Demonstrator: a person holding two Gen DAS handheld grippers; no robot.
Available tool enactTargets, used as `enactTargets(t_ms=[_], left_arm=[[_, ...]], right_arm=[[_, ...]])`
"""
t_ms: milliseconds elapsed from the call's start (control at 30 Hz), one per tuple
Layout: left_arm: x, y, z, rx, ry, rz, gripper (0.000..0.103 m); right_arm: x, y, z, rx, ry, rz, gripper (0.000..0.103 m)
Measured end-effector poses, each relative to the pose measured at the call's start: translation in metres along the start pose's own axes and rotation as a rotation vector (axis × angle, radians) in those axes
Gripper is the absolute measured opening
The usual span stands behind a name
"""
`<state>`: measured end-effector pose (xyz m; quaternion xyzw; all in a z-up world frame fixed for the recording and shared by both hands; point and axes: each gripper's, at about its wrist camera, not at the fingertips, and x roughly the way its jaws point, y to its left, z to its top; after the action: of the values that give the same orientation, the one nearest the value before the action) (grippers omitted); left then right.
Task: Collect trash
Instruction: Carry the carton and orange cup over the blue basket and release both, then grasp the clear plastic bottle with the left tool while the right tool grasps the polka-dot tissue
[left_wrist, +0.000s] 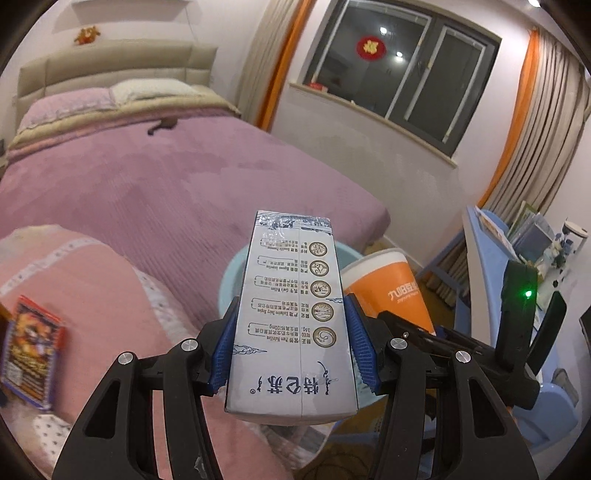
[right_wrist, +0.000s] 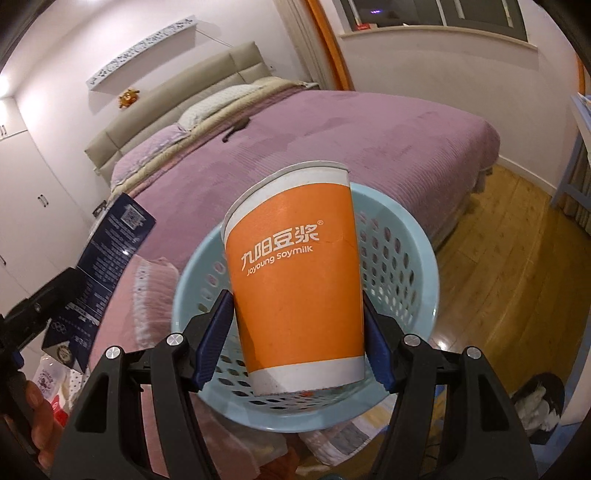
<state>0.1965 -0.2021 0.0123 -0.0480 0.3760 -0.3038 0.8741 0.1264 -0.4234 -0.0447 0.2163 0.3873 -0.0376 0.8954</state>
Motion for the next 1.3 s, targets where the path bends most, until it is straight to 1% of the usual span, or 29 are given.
enactTargets(t_ms=[133, 300, 367, 400, 433, 467, 500, 567, 733, 833, 967, 1033, 1067, 1133, 1300], left_arm=[[0.017, -0.001, -0.001, -0.002, 0.033, 0.006, 0.052], [0.024, -0.005, -0.001, 0.005, 0.042, 0.007, 0.053], [0.023, -0.009, -0.001, 0.016, 0.035, 0.006, 0.053], [0.021, -0.011, -0.001, 0.021, 0.03, 0.015, 0.054], [0.019, -0.012, -0.001, 0.025, 0.02, 0.033, 0.059], [0.017, -0.012, -0.001, 0.024, 0.015, 0.037, 0.071], [0.013, -0.011, -0.001, 0.019, 0.004, 0.034, 0.076], [0.006, -0.01, -0.002, 0.014, -0.011, 0.025, 0.076], [-0.026, -0.009, -0.008, 0.021, -0.067, 0.036, 0.076], [-0.048, -0.008, -0.009, 0.029, -0.105, 0.048, 0.076], [-0.084, -0.007, -0.011, 0.04, -0.165, 0.054, 0.076], [-0.105, -0.003, -0.014, 0.039, -0.2, 0.071, 0.076], [-0.114, -0.002, -0.015, 0.038, -0.213, 0.08, 0.076], [-0.136, 0.002, -0.019, 0.032, -0.244, 0.107, 0.076], [-0.185, 0.025, -0.033, -0.01, -0.297, 0.177, 0.077]], right_arm=[[0.007, -0.005, 0.001, 0.01, 0.011, -0.016, 0.063], [0.013, -0.007, 0.001, 0.016, 0.022, -0.025, 0.063], [0.015, -0.006, 0.001, 0.017, 0.026, -0.027, 0.064], [0.016, -0.006, 0.001, 0.019, 0.027, -0.032, 0.064], [0.017, -0.006, 0.001, 0.021, 0.028, -0.036, 0.064], [0.018, -0.006, 0.001, 0.024, 0.029, -0.039, 0.065], [0.019, -0.007, 0.001, 0.026, 0.032, -0.038, 0.067], [0.018, -0.008, -0.001, 0.028, 0.032, -0.042, 0.069], [0.003, -0.006, -0.004, 0.009, 0.007, -0.034, 0.069], [-0.012, 0.006, -0.004, -0.024, -0.024, -0.018, 0.069], [-0.037, 0.037, -0.006, -0.101, -0.078, 0.013, 0.069], [-0.049, 0.056, -0.008, -0.145, -0.106, 0.031, 0.069], [-0.058, 0.069, -0.01, -0.175, -0.126, 0.047, 0.069], [-0.068, 0.084, -0.013, -0.211, -0.148, 0.073, 0.069], [-0.091, 0.132, -0.025, -0.311, -0.195, 0.152, 0.069]])
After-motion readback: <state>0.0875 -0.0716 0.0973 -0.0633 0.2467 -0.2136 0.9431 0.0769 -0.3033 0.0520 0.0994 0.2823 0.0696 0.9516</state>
